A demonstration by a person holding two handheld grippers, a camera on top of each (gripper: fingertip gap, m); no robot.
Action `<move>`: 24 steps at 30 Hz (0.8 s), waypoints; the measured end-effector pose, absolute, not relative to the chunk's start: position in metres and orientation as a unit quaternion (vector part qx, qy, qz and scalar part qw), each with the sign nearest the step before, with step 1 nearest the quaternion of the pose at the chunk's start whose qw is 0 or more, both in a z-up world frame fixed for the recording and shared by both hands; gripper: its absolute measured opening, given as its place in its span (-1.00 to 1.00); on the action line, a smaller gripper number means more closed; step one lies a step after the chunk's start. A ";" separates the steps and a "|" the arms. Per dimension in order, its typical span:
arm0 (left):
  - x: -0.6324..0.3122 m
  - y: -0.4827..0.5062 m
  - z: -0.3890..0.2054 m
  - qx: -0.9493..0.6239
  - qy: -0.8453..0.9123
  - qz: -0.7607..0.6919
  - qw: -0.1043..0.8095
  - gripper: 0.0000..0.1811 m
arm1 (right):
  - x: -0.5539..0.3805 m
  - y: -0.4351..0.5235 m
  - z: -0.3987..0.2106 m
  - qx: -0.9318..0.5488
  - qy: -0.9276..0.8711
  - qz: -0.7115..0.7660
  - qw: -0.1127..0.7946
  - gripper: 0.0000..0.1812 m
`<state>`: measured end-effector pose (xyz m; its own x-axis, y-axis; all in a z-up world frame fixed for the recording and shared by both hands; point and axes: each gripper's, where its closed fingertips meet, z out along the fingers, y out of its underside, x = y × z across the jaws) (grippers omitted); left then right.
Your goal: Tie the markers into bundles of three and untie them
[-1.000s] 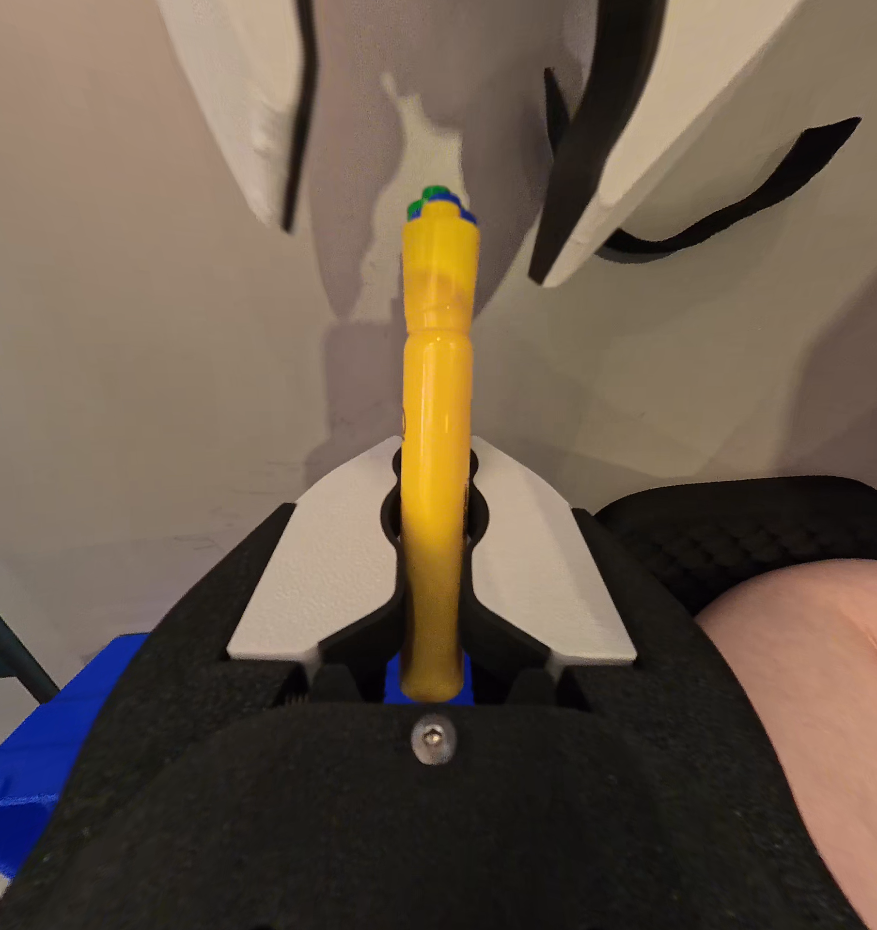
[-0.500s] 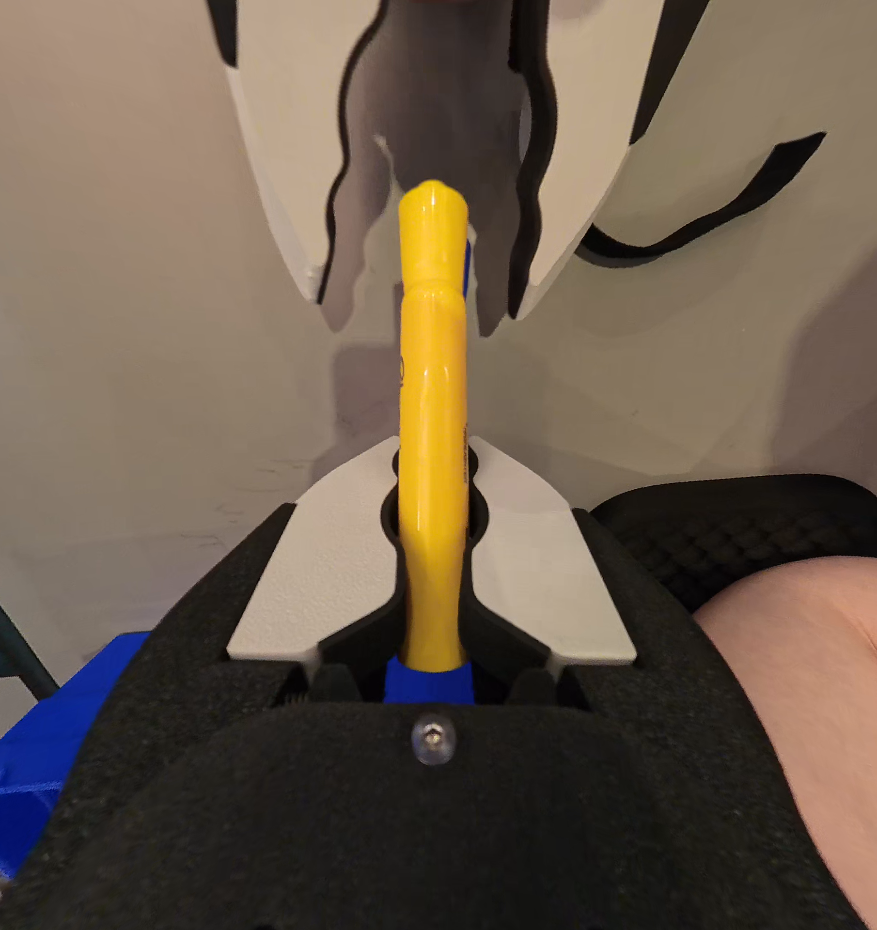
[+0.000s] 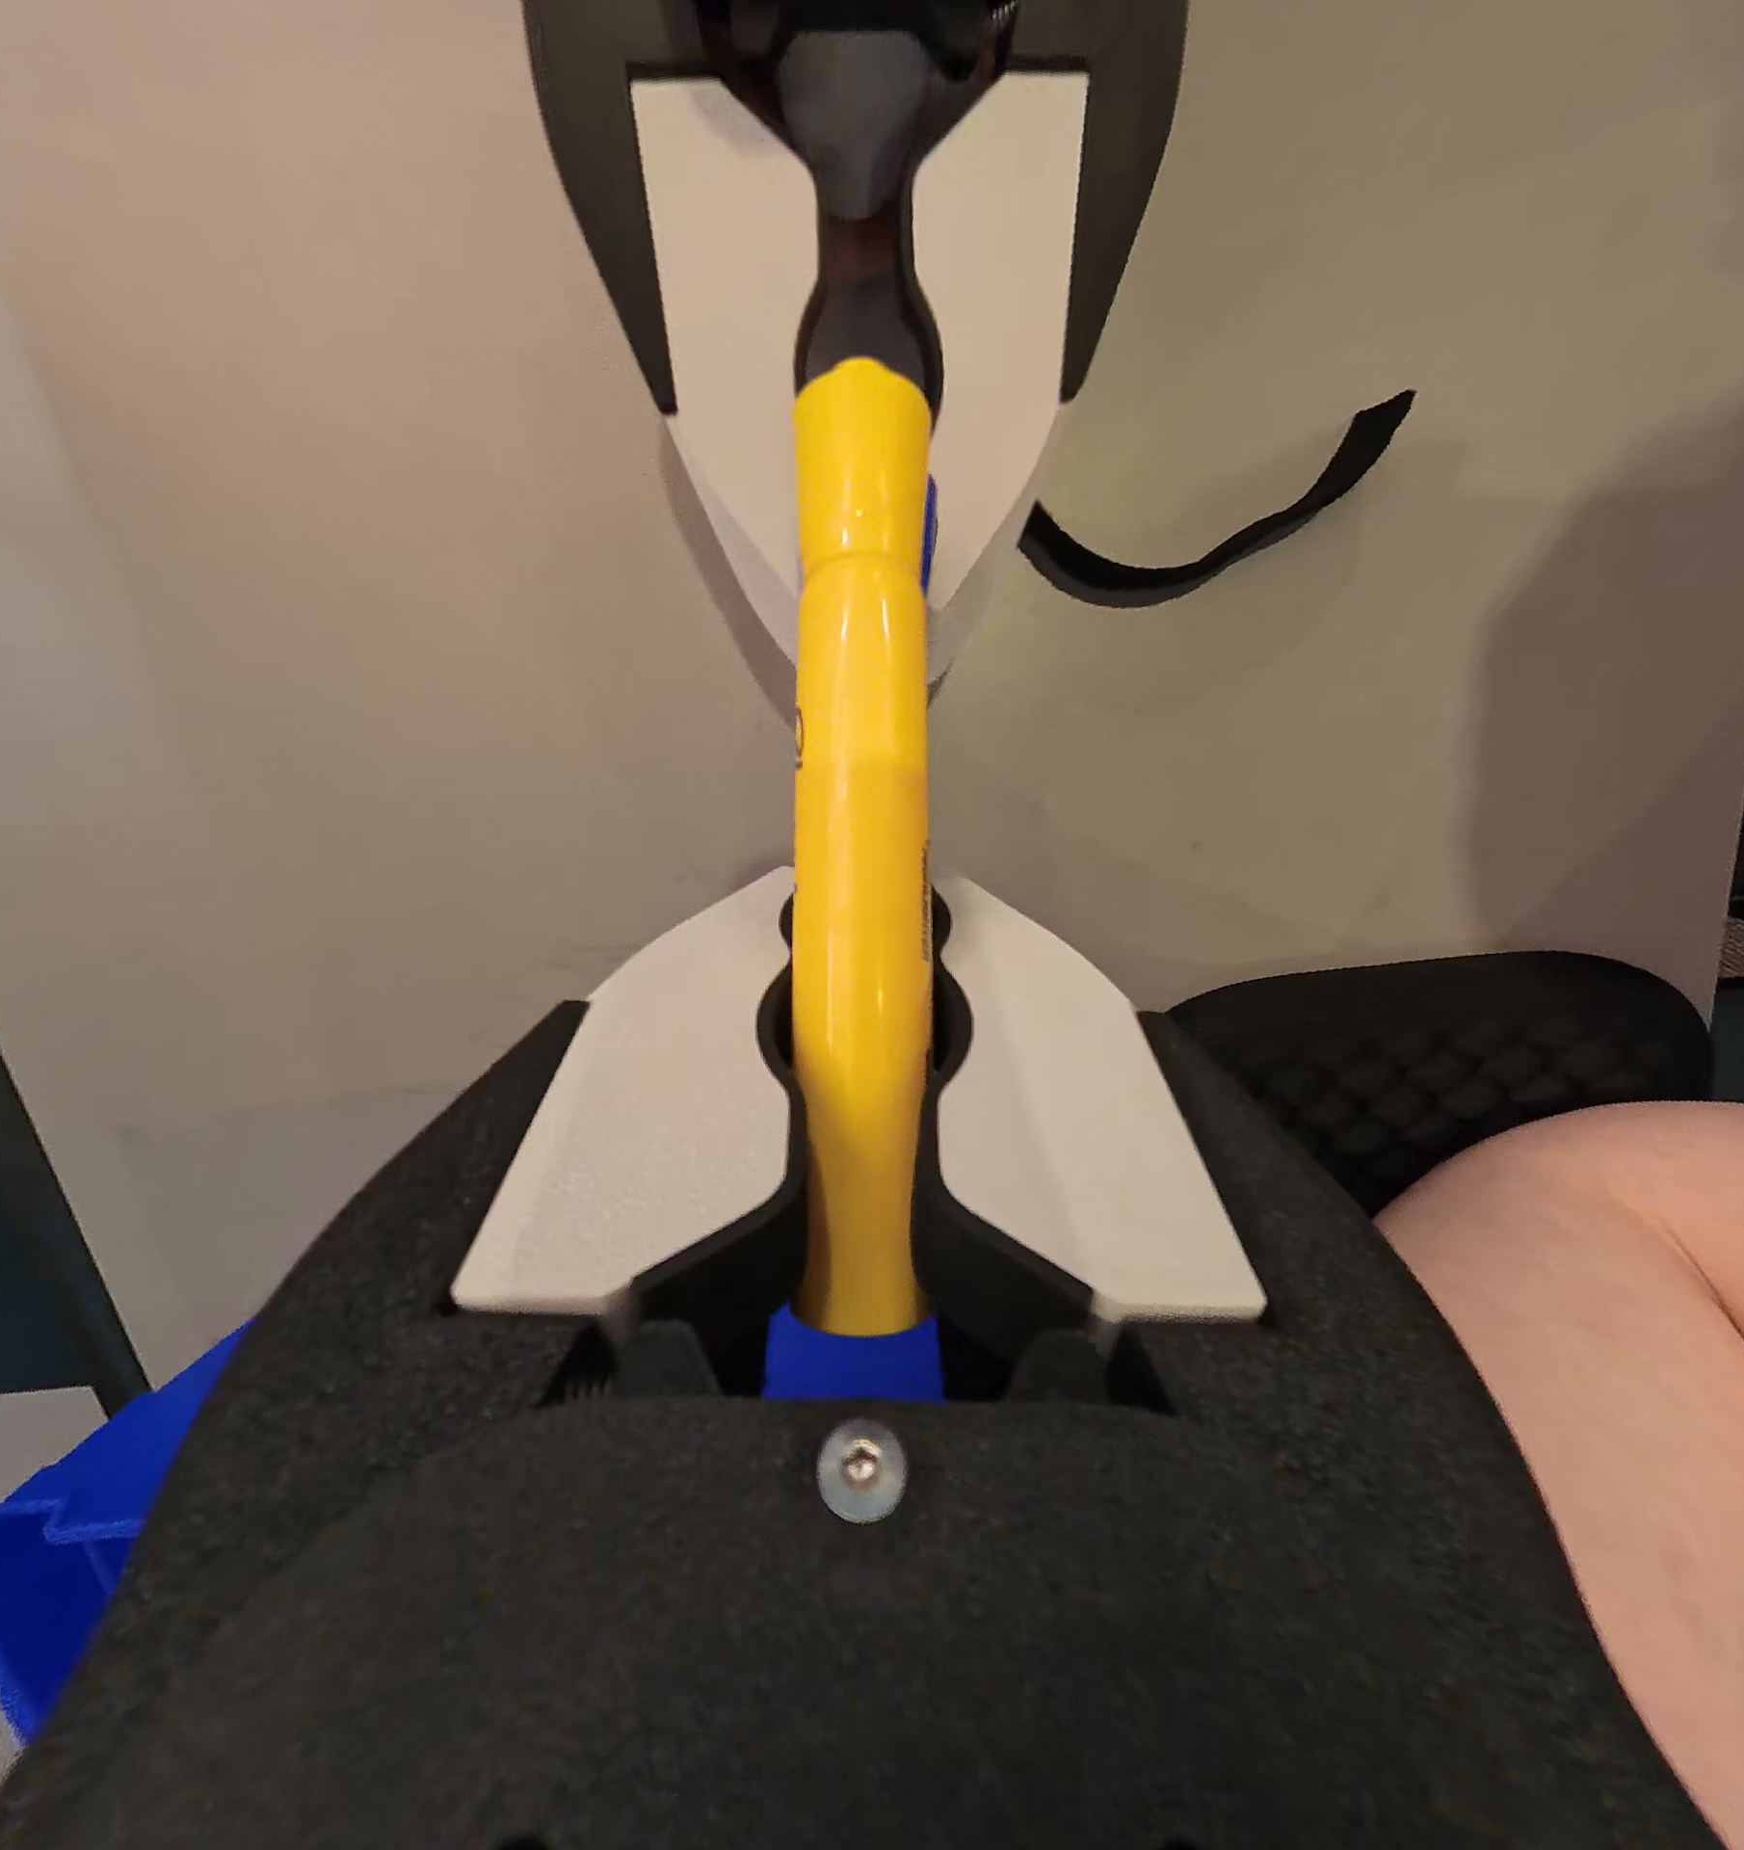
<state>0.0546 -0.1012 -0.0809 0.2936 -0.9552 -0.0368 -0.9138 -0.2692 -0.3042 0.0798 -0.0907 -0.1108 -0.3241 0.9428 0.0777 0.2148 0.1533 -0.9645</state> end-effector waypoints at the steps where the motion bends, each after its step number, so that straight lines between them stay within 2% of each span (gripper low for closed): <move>1: 0.054 -0.101 -0.082 -0.794 0.589 -0.075 0.133 -0.79 | 0.080 -0.091 -0.110 -0.445 -0.654 0.484 0.375 -0.80; 13: 0.055 -0.100 -0.095 -0.801 0.587 -0.067 0.098 -0.79 | 0.083 -0.090 -0.086 -0.454 -0.558 0.604 0.342 -0.77; 17: 0.055 -0.098 -0.096 -0.804 0.583 -0.067 0.096 -0.79 | 0.080 -0.085 -0.082 -0.463 -0.530 0.613 0.359 -0.56; 21: 0.056 -0.099 -0.097 -0.803 0.585 -0.067 0.094 -0.79 | 0.080 -0.086 -0.083 -0.461 -0.539 0.606 0.359 -0.55; 24: 0.056 -0.100 -0.098 -0.803 0.585 -0.068 0.090 -0.79 | 0.079 -0.081 -0.091 -0.465 -0.579 0.545 0.389 -0.35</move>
